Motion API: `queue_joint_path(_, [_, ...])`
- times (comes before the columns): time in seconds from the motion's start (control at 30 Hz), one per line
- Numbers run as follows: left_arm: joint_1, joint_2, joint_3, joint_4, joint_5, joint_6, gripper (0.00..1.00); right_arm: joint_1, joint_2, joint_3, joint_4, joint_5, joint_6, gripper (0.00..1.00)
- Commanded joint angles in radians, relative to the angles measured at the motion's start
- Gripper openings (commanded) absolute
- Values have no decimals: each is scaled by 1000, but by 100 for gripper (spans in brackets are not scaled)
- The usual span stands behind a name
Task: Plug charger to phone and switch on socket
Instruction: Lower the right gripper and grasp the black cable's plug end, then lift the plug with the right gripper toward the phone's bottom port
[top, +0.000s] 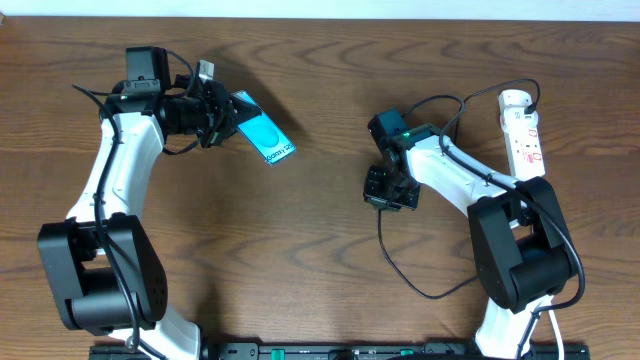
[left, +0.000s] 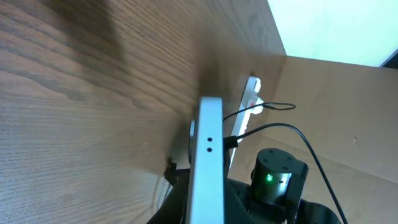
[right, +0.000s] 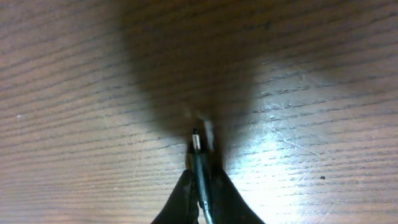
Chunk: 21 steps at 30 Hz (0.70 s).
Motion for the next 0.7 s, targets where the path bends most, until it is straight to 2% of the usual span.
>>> queue_joint_path(0.0, [3,-10,-2,1,20,17,7,6,32,-1,4,19,0,1])
queue_joint_path(0.47, [3,-10,-2,-6,20,17,7,-5,31,13,-2,-56,-20,1])
queue_joint_path(0.67, [3,-10,-2,-6,20,17,7,-55,29,177,-148,-71,-115,1])
